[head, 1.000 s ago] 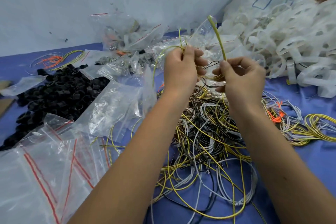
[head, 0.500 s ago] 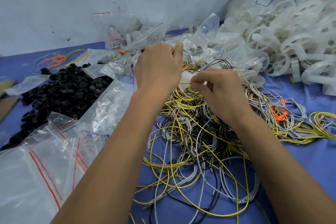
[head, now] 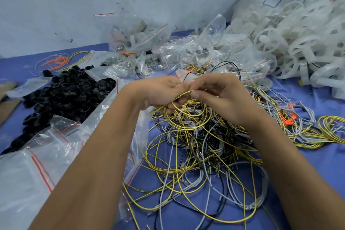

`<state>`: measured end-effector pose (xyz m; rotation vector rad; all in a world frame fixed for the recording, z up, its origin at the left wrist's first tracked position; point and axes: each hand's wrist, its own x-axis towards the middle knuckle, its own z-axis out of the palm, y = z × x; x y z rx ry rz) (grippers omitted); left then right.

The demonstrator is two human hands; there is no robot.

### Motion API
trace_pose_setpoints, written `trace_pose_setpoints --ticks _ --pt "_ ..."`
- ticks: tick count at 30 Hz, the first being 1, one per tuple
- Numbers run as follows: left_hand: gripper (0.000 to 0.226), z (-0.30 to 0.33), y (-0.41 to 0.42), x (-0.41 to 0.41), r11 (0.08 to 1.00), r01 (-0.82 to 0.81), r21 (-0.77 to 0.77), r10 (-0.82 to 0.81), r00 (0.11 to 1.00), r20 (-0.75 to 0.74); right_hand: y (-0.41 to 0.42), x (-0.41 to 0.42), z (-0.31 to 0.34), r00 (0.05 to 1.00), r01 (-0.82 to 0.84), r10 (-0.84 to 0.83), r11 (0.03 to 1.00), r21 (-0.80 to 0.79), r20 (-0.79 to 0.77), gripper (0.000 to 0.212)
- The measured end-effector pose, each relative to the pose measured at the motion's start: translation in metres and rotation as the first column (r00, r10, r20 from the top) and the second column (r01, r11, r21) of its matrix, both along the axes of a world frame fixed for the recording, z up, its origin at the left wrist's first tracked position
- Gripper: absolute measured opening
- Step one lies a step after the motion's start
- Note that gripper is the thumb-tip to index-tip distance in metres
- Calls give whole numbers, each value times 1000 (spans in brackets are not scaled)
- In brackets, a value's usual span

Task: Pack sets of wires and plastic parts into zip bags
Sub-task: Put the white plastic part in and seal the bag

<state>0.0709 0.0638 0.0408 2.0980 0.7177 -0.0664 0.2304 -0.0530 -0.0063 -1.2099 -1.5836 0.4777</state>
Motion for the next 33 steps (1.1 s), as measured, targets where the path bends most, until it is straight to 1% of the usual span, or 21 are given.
trace_pose_setpoints --ticks 3,4,5,8,10,12,14,16,19,21,22,23,24,25,26,28,29,30,31,32,33 --pt "64 -6 -1 0 997 -60 -37 62 997 38 1 2 -2 998 45 -44 999 -23 46 1" --pt "63 -8 0 0 994 -95 -51 98 993 68 2 2 -4 994 85 -83 996 -28 70 4" --pt "57 -11 1 0 991 -124 -51 129 985 113 3 3 -5 987 135 -132 990 -28 90 7" --pt "28 -19 5 -2 981 -187 51 169 955 242 5 6 -8 949 298 -295 955 -6 115 7" --pt "27 -22 4 -2 968 -207 144 163 948 274 5 7 -7 927 354 -353 935 12 129 6" --pt "37 -23 2 0 941 -232 245 160 947 280 4 6 -7 925 349 -348 937 23 151 5" --pt "49 -24 2 0 902 -295 316 205 936 287 4 4 -7 925 338 -337 941 23 173 4" --pt "56 -26 5 -1 858 -393 331 286 900 328 5 5 -8 904 381 -379 924 28 196 4" --pt "50 -30 10 -1 789 -542 288 436 825 360 6 9 -8 828 496 -497 865 76 258 2" --pt "44 -33 12 -1 700 -642 313 544 763 348 5 11 -7 770 571 -581 812 122 262 3" --pt "45 -35 13 -2 654 -672 348 586 740 330 5 12 -6 748 602 -615 787 136 248 5" --pt "50 -35 12 -3 620 -678 394 611 733 301 4 12 -6 732 624 -639 768 145 235 6" --pt "55 -34 11 -5 616 -661 428 620 742 254 4 12 -6 721 639 -655 755 148 226 8" --pt "59 -32 8 -6 652 -633 418 616 763 195 4 12 -6 714 650 -665 746 148 218 9" --pt "63 -29 3 -5 719 -596 357 595 794 126 4 12 -6 708 659 -674 738 146 209 12" --pt "69 -24 -14 2 874 -466 136 477 877 -58 4 10 -7 695 675 -691 722 148 200 15" --pt "73 -22 -24 6 928 -372 31 372 916 -153 4 9 -7 686 681 -700 714 163 198 14" --pt "78 -20 -34 11 958 -281 -56 262 938 -228 4 8 -7 673 689 -715 699 189 190 11" --pt "82 -20 -43 16 969 -212 -129 171 947 -272 4 8 -6 654 705 -737 675 218 169 7" --pt "84 -21 -50 20 967 -172 -190 114 952 -282 4 8 -5 633 727 -763 644 239 128 6" --pt "84 -23 -55 24 957 -165 -237 101 960 -262 4 9 -5 615 754 -786 611 242 69 6"
